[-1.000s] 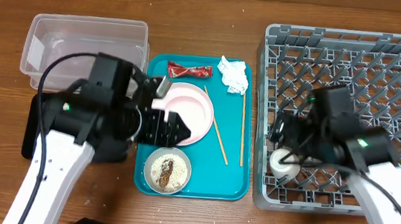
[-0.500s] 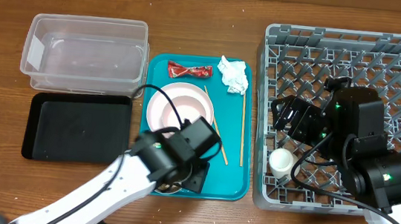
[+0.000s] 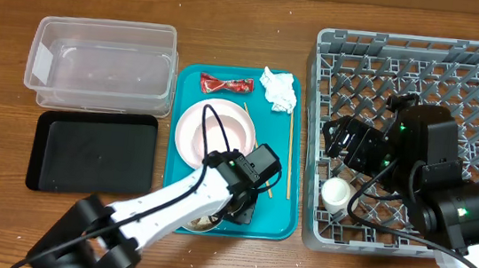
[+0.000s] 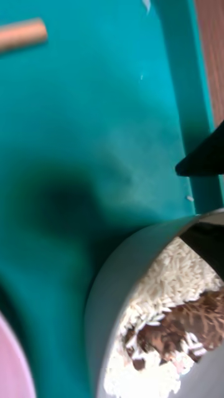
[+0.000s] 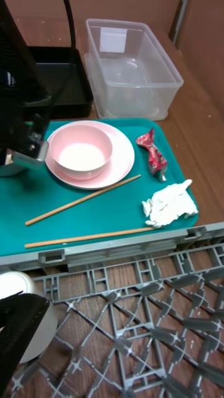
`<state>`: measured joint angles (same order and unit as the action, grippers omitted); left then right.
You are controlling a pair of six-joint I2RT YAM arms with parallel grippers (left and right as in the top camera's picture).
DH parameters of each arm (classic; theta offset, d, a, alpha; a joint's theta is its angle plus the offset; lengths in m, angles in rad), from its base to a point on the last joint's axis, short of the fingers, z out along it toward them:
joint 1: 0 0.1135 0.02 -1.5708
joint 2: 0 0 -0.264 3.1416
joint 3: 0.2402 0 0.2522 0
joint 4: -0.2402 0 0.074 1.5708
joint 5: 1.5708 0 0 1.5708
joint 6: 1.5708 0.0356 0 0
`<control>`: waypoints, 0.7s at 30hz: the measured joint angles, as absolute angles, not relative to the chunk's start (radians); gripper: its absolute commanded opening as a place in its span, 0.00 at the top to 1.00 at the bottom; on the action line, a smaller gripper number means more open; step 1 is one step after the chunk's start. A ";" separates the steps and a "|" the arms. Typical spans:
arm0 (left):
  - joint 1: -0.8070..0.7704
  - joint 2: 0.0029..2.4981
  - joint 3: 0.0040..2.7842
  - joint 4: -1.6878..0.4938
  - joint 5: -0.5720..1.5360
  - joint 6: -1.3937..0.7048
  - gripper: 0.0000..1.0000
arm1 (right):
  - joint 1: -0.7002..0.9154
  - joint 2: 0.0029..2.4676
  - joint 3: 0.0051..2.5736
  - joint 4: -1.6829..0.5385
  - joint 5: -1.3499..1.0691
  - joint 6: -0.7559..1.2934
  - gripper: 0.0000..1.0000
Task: Sort waste into correct bins and load items into the dishwasher
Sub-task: 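Grasp the small bowl of rice with the left gripper, lift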
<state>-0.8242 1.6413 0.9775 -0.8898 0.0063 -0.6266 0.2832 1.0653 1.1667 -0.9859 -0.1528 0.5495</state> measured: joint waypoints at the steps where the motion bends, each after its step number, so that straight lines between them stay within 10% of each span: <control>1: -0.824 1.653 0.976 -0.890 0.006 -0.628 0.82 | 0.283 1.065 1.167 -0.986 -0.153 0.550 0.00; 3: -0.824 1.668 0.976 -0.889 0.003 -0.633 0.96 | 0.283 1.065 1.167 -0.986 -0.153 0.550 0.00; 21: -0.665 1.306 0.987 -1.032 0.107 -0.625 0.96 | 0.283 1.065 1.167 -0.987 -0.153 0.550 0.00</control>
